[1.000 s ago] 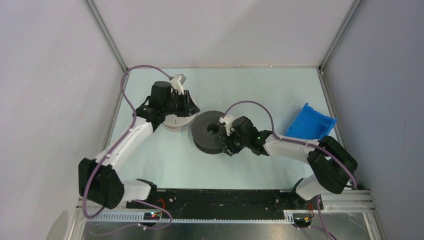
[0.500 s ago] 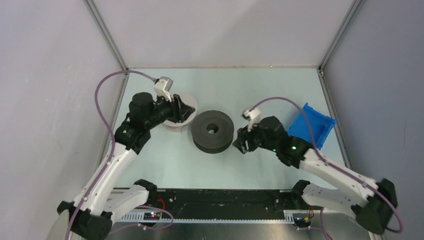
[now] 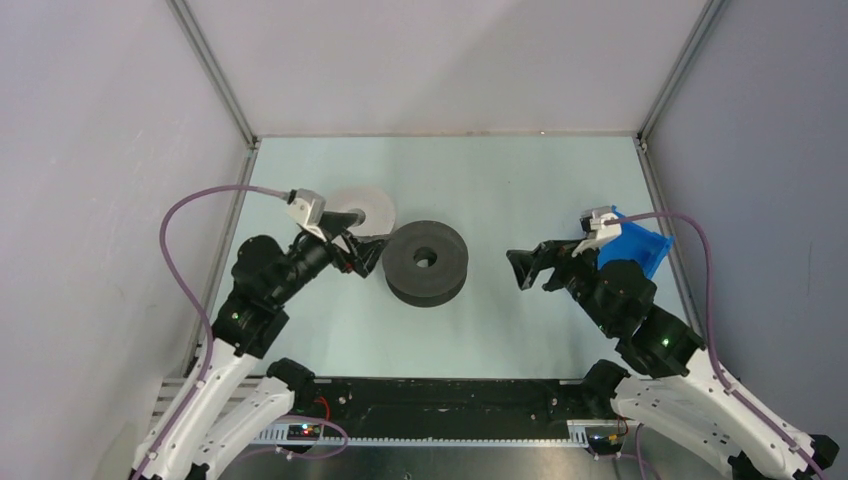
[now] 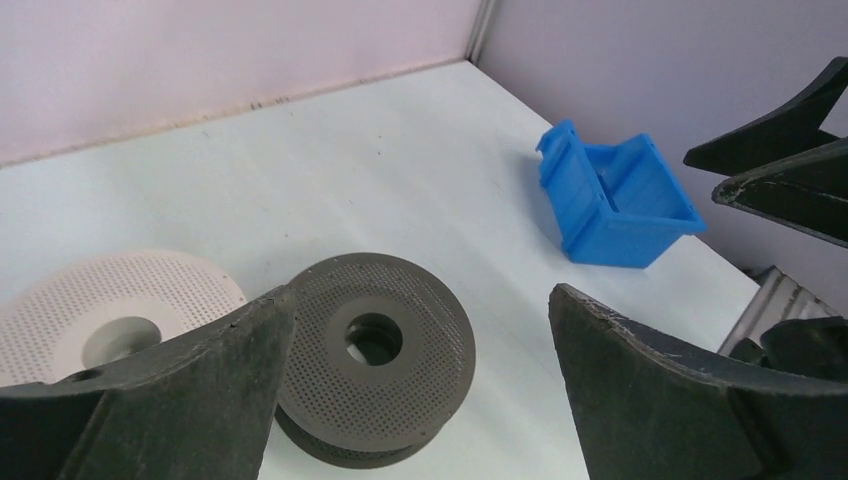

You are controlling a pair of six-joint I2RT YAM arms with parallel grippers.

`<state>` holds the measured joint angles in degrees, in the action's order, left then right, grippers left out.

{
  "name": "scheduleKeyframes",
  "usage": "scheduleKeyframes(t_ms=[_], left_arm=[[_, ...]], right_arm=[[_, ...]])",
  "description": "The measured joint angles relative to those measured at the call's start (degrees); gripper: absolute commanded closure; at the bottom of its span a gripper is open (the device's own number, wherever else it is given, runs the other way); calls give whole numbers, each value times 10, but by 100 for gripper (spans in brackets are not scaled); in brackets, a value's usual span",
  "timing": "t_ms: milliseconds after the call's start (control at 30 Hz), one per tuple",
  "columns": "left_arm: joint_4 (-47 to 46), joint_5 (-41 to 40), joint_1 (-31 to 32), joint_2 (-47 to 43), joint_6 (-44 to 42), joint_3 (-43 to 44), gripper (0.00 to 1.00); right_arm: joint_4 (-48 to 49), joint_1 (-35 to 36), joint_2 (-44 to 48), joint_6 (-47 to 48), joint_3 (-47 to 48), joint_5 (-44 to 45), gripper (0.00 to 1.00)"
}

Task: Wrap the cables
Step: Reset both arms

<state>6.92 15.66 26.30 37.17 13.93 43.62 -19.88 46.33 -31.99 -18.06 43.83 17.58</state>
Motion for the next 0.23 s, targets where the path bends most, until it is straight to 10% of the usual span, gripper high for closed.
scheduleKeyframes(t_ms=[233], left_arm=[[-19, -14, 0, -28, -16, -6, 0]], right_arm=[[-9, 0, -13, -10, 2, 52, 1]])
